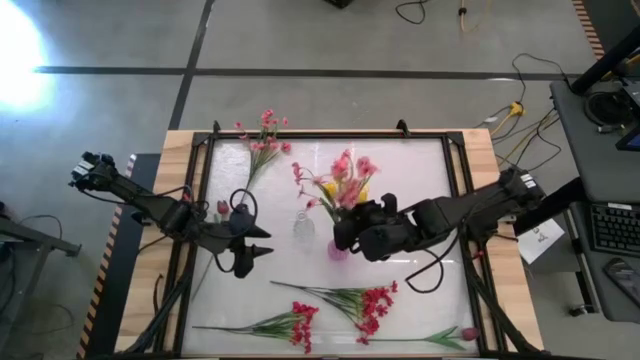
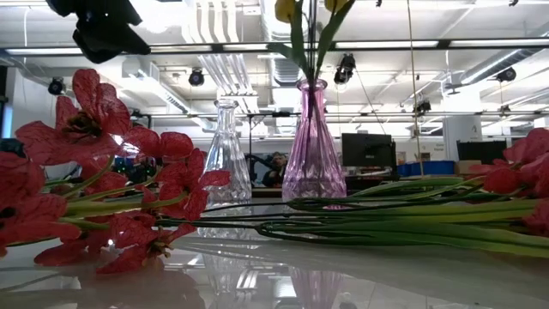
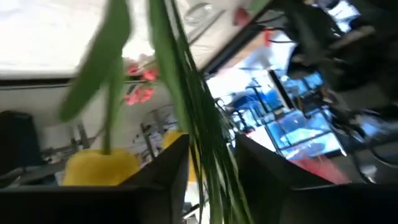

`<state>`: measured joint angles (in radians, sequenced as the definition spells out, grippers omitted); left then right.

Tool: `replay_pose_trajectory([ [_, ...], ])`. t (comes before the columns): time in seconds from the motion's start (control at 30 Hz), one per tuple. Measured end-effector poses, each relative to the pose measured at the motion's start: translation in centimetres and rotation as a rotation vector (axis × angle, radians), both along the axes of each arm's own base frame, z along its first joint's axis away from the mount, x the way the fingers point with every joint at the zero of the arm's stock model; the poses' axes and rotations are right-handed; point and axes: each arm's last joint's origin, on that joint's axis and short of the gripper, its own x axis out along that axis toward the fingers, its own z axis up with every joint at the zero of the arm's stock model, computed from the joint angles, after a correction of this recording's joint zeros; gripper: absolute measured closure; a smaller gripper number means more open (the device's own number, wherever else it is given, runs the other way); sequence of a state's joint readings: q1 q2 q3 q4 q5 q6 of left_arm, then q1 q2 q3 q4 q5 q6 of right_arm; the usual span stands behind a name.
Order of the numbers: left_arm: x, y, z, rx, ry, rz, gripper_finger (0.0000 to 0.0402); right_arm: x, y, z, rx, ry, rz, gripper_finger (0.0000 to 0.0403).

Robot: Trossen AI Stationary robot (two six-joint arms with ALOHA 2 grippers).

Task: Sort flowers into vase by color
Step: Put the right pink flowers into the purple vase, then put the pink flowers into the purple vase

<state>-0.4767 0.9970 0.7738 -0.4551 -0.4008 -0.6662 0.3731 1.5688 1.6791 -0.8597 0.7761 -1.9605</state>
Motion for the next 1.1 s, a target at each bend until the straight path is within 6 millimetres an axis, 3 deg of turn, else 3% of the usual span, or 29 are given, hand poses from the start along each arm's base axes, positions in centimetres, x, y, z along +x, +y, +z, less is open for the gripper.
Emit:
replay_pose_trajectory([
  [0.23, -0.3, 0.2, -0.4, -0.015, 0.045, 0.030, 0.0208, -0.1, 0.7, 0.0, 0.174, -0.063, -0.020, 0.0226],
  [0.47, -0.4, 0.2, -0.5, -0.027, 0.065, 0.052, 0.0208, -0.4, 1.3, 0.1, 0.199, -0.098, -0.046, 0.0220],
  [0.7, -1.9, 1.6, -1.8, 0.083, 0.176, 0.302, 0.0208, -3.0, 1.5, 2.5, 0.435, -0.298, -0.185, 0.0220],
  [0.9, -2.3, 5.1, -2.5, 0.136, 0.254, 0.610, 0.0208, -6.3, 1.9, 5.4, 0.818, -0.529, -0.319, 0.0218],
  [1.1, -1.1, 11.3, -3.6, 0.103, 0.396, 0.861, 0.0208, -9.3, 1.4, 7.9, 1.276, -0.748, -0.494, 0.0216],
])
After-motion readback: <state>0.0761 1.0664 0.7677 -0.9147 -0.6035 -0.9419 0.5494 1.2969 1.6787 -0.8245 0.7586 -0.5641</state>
